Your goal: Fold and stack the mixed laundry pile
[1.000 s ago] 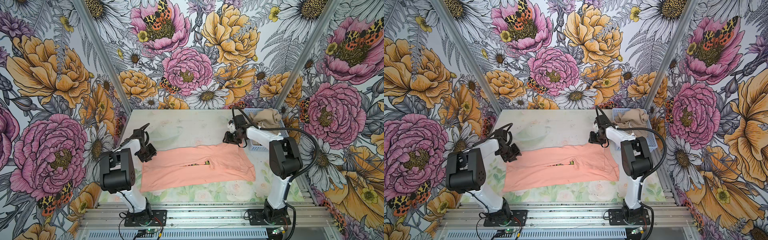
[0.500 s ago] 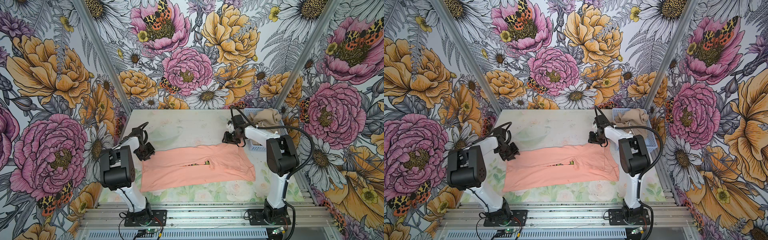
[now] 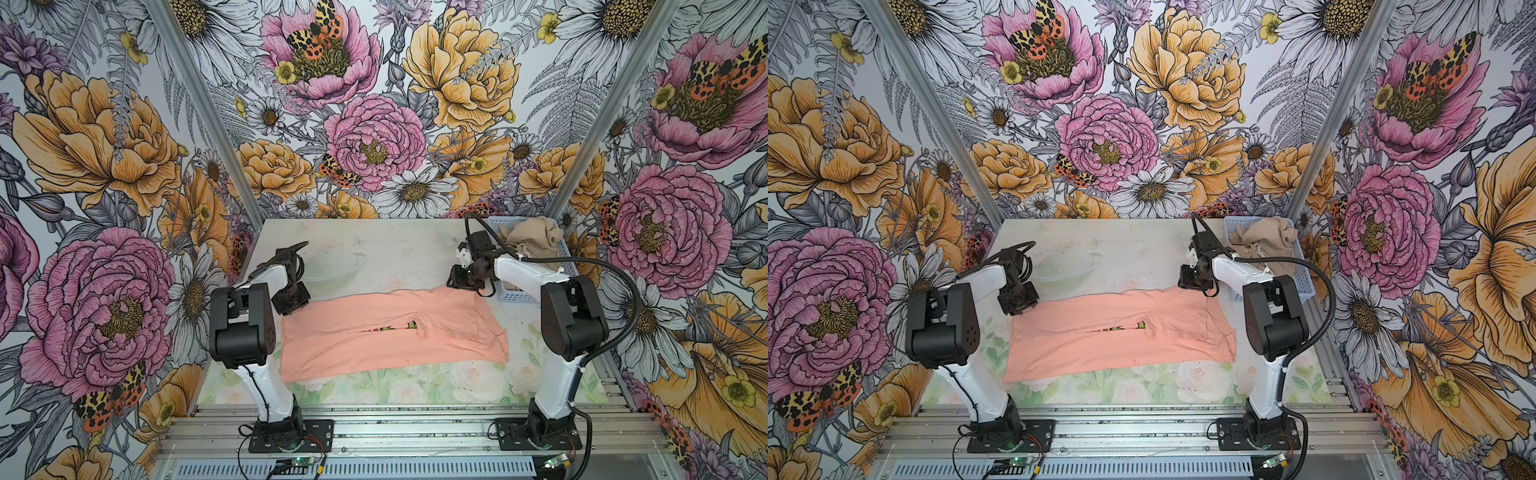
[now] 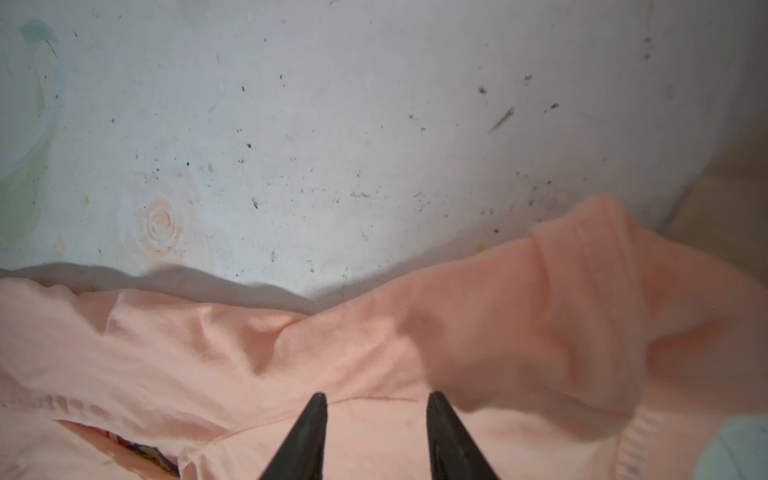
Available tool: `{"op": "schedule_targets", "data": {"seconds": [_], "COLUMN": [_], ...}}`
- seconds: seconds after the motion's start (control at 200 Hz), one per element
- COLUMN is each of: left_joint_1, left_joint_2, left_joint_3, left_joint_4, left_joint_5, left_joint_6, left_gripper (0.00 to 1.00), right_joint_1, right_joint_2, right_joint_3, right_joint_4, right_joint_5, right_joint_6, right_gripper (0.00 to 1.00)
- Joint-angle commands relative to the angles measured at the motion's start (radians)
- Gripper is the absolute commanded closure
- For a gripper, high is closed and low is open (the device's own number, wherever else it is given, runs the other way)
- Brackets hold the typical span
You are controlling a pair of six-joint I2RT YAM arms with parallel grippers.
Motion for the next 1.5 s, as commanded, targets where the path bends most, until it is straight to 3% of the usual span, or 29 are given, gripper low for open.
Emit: {"op": "schedule_targets", "data": {"seconds": [0.0,0.255,0.62,0.841,1.496], "left_joint_1": [0.025,0.082,0.097,0.100,0.104], "left_joint_2": [0.055,0.068,0.069,0.072,0.075], "left_joint_3": [-0.027,-0.001,0.000,0.004,0.004], "left_joint_4": [-0.010,-0.017,-0.015,-0.015,-0.015], "left_joint_5": [-0.163,-0.166,-0.169,-0.162,-0.146], "left_joint_6": [0.040,0.052,0.057,0.060,0.060], "left_gripper": [0.60,0.60,0.60,0.60,0.60], "right_joint_1": [0.008,0.008,0.006,-0.003,-0.034], "right_joint_2": [-0.051,-0.024,0.087,0.175,0.224], "right_joint_3": [-0.013,0.017,0.187,0.274,0.282], "right_joint_4": [0.004,0.004,0.003,-0.010,-0.011], "right_joint_5": [0.015,0.020,0.121,0.118,0.149], "right_joint_6": [-0.009,-0.009,-0.022,-0.050,-0.081], "right_gripper": [0.58,0.57,0.57,0.60,0.62]}}
